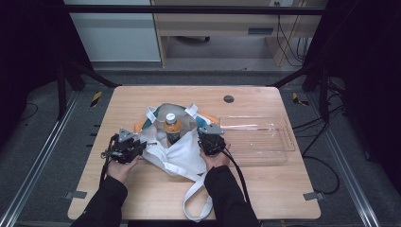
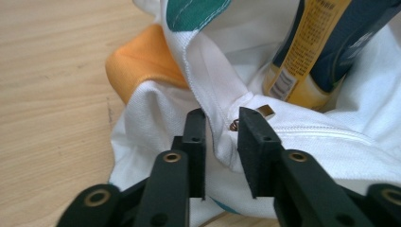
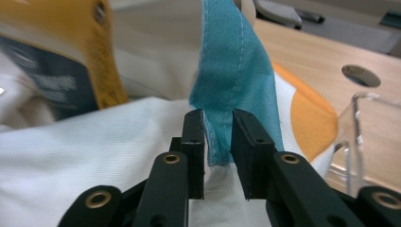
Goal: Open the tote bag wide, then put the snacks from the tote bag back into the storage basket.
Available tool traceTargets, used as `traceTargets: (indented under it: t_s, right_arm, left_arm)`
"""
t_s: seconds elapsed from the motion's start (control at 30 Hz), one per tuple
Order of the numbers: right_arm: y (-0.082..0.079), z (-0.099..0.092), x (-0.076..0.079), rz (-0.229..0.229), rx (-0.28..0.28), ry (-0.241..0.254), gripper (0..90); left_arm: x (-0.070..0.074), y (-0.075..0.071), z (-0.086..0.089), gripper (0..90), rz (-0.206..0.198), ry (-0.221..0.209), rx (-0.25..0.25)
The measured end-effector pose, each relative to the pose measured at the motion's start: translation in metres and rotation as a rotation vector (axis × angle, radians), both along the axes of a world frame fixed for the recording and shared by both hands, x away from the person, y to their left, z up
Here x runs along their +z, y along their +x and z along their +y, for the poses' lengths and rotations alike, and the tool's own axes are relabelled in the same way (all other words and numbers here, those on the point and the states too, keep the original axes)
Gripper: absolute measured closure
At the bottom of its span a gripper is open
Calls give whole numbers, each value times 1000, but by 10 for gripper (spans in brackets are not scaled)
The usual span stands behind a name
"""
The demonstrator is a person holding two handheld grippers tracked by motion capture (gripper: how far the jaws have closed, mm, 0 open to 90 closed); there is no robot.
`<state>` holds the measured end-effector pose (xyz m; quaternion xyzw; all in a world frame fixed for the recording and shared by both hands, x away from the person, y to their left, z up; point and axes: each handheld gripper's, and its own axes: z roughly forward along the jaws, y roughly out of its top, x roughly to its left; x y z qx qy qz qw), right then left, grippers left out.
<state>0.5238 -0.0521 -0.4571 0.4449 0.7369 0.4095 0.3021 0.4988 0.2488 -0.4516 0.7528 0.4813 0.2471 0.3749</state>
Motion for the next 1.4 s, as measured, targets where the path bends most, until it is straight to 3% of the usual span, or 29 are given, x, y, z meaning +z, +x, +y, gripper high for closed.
traceTargets:
  t_s: [0.23,0.33,0.5,0.77,0.97,1.4]
  right_arm:
    - [-24,-14,24,-64,75,39,636]
    - [-32,-23,32,-70,98,74,585]
    - [-44,-41,41,-73,124,98,504]
    - [-60,-74,49,-59,137,166,379]
    - [-80,-96,46,-57,176,160,332]
    - [-104,-131,43,-57,180,162,271]
  left_arm:
    - [16,-13,10,624,-55,-53,18]
    - [23,-18,14,596,-74,-97,7]
    - [30,-24,13,555,-92,-126,-23]
    - [39,-31,4,510,-112,-135,-69]
    - [43,-34,-3,486,-117,-137,-91]
    - [52,-37,-15,426,-144,-146,-121]
